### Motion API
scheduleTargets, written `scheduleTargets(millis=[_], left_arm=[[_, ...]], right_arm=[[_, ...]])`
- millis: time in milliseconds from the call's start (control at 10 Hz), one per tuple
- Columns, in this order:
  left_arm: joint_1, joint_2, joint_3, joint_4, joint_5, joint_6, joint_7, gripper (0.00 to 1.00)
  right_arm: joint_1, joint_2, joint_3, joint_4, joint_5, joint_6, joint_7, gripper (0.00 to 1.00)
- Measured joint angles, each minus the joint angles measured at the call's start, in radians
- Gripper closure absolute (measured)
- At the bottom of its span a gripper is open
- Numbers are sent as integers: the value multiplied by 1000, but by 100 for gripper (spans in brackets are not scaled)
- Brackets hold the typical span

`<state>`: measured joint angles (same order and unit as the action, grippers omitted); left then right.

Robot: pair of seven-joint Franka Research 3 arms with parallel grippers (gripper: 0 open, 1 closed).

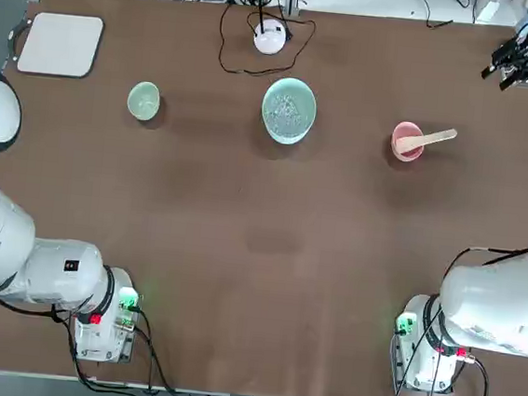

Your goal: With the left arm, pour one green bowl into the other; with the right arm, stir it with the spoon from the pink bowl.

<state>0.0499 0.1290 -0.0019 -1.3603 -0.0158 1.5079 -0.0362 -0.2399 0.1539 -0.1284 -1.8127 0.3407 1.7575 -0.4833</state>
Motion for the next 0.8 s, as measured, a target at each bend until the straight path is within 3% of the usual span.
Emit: scheduleTargets(millis=[200, 400, 800], left_arm=[[-1, 0, -1, 0, 0, 0, 0, 0], [-4, 0, -2, 0, 0, 0, 0, 0], [-5, 0, -1, 0, 0, 0, 0, 0]], right_arm=[[70, -102, 3, 31, -118, -3, 149, 0], [157, -167, 6, 68, -170, -43, 316, 0], [276, -177, 8, 260, -263, -242, 464, 0]])
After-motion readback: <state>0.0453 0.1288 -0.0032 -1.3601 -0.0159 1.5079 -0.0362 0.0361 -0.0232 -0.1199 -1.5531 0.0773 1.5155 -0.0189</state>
